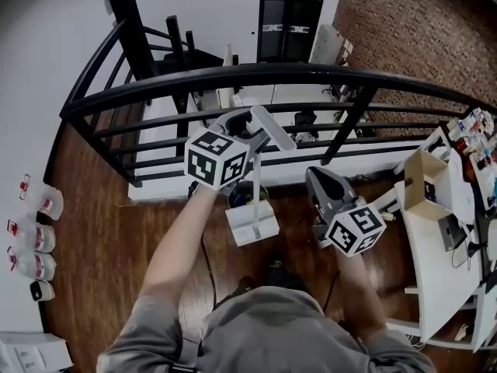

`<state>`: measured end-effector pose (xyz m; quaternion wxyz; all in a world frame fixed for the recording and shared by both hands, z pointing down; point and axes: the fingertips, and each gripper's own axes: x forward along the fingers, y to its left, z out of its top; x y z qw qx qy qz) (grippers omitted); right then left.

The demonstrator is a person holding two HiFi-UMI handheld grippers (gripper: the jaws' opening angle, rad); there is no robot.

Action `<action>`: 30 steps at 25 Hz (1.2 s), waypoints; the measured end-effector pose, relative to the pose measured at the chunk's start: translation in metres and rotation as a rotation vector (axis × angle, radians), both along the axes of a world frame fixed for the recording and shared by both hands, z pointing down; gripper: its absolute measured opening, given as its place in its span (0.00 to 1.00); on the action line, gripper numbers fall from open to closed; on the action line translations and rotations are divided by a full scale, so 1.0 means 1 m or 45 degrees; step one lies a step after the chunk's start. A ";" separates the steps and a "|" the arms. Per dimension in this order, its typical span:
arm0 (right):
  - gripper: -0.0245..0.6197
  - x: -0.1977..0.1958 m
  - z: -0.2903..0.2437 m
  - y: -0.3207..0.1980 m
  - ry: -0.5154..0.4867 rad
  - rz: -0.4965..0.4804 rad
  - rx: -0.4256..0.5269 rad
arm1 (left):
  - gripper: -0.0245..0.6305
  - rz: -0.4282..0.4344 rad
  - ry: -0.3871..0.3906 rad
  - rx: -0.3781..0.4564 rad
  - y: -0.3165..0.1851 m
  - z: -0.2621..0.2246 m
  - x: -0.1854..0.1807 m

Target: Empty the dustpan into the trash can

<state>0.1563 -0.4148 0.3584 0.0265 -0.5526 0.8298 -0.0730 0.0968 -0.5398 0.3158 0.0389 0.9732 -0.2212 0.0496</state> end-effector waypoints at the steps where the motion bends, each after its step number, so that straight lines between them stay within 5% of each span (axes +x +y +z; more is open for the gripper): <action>1: 0.04 -0.001 -0.003 0.004 0.002 -0.006 0.007 | 0.37 0.001 -0.005 0.013 0.007 -0.003 -0.003; 6: 0.04 -0.024 -0.015 0.012 -0.008 -0.079 0.032 | 0.37 -0.047 -0.018 0.077 0.034 -0.021 -0.031; 14: 0.04 -0.080 -0.024 0.009 -0.009 -0.271 0.052 | 0.37 -0.278 -0.057 0.215 0.052 -0.051 -0.107; 30: 0.04 -0.154 0.003 0.006 -0.039 -0.555 -0.038 | 0.37 -0.673 -0.173 0.078 0.064 0.035 -0.239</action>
